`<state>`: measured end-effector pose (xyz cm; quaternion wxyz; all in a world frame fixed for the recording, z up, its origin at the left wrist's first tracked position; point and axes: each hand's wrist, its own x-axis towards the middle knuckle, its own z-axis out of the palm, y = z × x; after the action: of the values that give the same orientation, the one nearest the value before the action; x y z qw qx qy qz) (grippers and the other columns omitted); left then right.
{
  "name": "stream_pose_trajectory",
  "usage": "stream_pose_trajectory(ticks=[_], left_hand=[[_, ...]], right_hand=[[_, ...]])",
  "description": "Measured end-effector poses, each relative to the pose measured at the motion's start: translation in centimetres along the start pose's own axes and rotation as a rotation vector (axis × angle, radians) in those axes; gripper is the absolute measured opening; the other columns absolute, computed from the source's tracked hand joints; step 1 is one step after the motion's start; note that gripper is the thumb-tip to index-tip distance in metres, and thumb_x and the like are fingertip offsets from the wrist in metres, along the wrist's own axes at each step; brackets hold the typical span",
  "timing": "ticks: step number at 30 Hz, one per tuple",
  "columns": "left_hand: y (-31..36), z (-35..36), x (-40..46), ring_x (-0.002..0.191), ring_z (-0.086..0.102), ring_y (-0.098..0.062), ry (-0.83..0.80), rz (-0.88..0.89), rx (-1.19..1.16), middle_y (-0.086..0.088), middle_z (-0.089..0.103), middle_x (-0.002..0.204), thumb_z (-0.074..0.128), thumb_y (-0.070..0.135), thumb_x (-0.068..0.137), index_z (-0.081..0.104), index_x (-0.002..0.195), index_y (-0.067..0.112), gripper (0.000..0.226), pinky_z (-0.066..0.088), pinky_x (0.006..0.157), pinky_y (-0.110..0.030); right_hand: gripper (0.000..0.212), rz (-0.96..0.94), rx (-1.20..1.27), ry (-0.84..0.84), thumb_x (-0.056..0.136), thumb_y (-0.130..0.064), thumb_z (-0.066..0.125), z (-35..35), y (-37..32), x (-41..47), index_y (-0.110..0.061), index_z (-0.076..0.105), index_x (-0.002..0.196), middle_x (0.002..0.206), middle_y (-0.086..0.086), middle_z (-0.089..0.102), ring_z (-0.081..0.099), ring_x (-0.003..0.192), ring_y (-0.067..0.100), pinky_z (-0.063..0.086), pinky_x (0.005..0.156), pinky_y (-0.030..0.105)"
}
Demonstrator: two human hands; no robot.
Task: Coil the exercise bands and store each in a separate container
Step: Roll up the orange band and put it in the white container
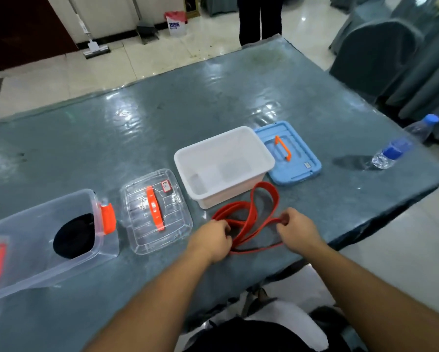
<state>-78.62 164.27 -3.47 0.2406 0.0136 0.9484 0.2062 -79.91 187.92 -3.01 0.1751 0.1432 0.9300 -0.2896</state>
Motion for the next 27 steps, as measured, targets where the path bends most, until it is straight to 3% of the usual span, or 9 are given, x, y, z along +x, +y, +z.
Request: stream_pose_trajectory(ticks=[11, 14, 18, 23, 25, 27], left_hand=[[3.7, 2.6, 4.5, 0.116, 0.066, -0.026, 0.010, -0.119, -0.110, -0.005, 0.071, 0.125, 0.062, 0.029, 0.091, 0.070, 0.120, 0.022, 0.031, 0.052, 0.099, -0.035], [5.7, 3.7, 5.5, 0.107, 0.068, -0.027, 0.034, -0.186, -0.150, -0.004, 0.075, 0.112, 0.063, 0.028, 0.090, 0.071, 0.111, 0.023, 0.023, 0.052, 0.089, -0.033], [7.8, 5.0, 5.9, 0.104, 0.067, -0.029, 0.096, -0.240, -0.186, -0.005, 0.074, 0.107, 0.062, 0.021, 0.090, 0.068, 0.109, 0.021, 0.020, 0.047, 0.084, -0.035], [9.4, 5.9, 5.2, 0.120, 0.061, -0.029, 0.122, -0.243, -0.137, -0.004, 0.067, 0.131, 0.054, 0.009, 0.091, 0.063, 0.136, 0.026, 0.048, 0.047, 0.104, -0.037], [10.0, 6.3, 4.8, 0.121, 0.060, -0.029, 0.074, -0.202, -0.087, -0.004, 0.066, 0.131, 0.052, 0.007, 0.091, 0.064, 0.137, 0.025, 0.050, 0.048, 0.103, -0.040], [10.5, 6.7, 4.4, 0.121, 0.060, -0.030, 0.034, -0.172, -0.050, -0.004, 0.066, 0.128, 0.052, 0.008, 0.090, 0.065, 0.135, 0.023, 0.049, 0.049, 0.100, -0.043]], right_hand=[[0.045, 0.077, 0.128, -0.173, 0.096, -0.029, 0.062, -0.9, 1.3, 7.7, -0.006, 0.056, 0.135, 0.133, 0.017, 0.066, 0.062, 0.123, 0.037, 0.047, 0.097, 0.038], [0.055, 0.073, 0.136, -0.237, 0.096, -0.034, 0.064, -1.1, 1.5, 10.5, -0.005, 0.053, 0.141, 0.137, 0.019, 0.065, 0.060, 0.128, 0.038, 0.047, 0.102, 0.039], [0.051, 0.071, 0.236, -0.328, 0.091, -0.045, 0.072, -0.7, 1.7, 13.1, -0.009, 0.063, 0.125, 0.122, 0.014, 0.071, 0.065, 0.119, 0.035, 0.050, 0.099, 0.038], [0.082, 0.114, 0.352, -0.372, 0.071, -0.066, 0.085, 0.4, 1.2, 13.8, -0.012, 0.061, 0.127, 0.119, 0.003, 0.069, 0.066, 0.115, 0.027, 0.046, 0.092, 0.028], [0.087, 0.119, 0.342, -0.402, 0.064, -0.067, 0.087, 0.8, 1.1, 13.9, -0.009, 0.063, 0.125, 0.122, 0.010, 0.072, 0.069, 0.113, 0.028, 0.054, 0.099, 0.036], [0.077, 0.107, 0.304, -0.432, 0.068, -0.059, 0.087, 1.2, 0.7, 14.1, -0.008, 0.068, 0.123, 0.120, 0.015, 0.073, 0.070, 0.113, 0.032, 0.057, 0.100, 0.045]])
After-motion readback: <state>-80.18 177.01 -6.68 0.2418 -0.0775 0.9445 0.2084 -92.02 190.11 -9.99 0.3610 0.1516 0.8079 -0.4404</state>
